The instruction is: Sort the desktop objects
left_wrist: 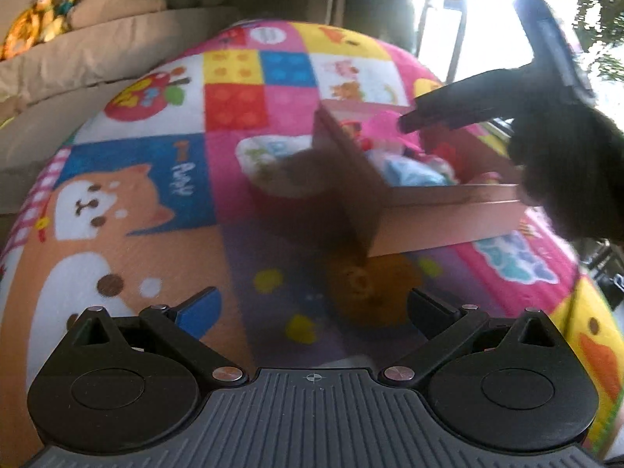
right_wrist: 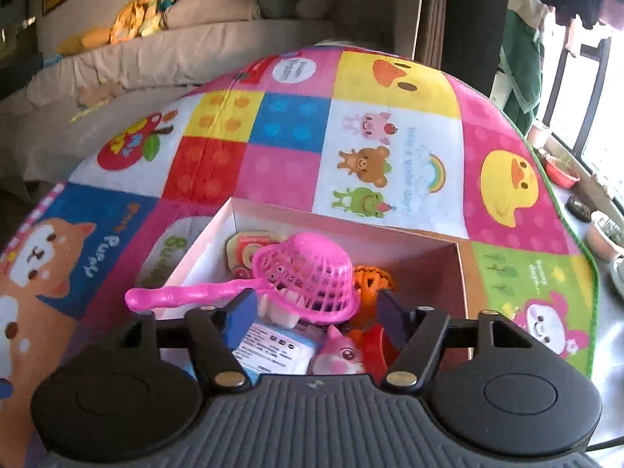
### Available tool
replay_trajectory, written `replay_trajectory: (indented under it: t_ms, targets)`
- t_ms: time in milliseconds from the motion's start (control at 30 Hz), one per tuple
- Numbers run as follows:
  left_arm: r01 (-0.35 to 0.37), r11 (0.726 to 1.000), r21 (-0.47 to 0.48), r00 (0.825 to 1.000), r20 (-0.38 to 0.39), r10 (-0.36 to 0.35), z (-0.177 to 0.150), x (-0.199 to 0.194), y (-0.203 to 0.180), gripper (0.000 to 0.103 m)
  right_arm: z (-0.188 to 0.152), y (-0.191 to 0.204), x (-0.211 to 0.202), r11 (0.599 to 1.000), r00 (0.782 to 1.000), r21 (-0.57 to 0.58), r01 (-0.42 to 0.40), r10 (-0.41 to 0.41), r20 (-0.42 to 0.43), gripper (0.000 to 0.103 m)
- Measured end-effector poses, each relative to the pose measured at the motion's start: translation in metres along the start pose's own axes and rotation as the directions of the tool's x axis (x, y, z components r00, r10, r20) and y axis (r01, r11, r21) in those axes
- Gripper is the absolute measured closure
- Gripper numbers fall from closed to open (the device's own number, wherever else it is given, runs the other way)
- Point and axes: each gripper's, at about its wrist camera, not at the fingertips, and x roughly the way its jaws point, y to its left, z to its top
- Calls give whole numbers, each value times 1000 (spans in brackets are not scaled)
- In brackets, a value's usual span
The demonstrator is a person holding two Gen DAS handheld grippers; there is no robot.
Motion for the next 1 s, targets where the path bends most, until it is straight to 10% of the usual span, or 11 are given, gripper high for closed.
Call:
replay_trajectory:
  t_ms: [333, 500, 700, 1000]
  targets:
    - [-57, 998, -27, 998, -15, 56, -6, 23, 4, 0, -39, 3, -89, 999, 982, 1, 33, -33, 187, 0]
    - [-119, 993, -3, 993, 3, 119, -8, 31, -1, 0, -93, 25, -132, 999, 964, -38, 38, -27, 263, 0]
    - [-179, 984, -3, 983, 32, 179, -1, 47, -8, 0, -128, 40, -99, 999, 998, 37, 32, -34, 57, 0]
    - [-173, 985, -20, 984, 31, 173, 2, 51, -4, 0, -117, 35, -40, 980, 990, 148, 133, -124, -69, 0]
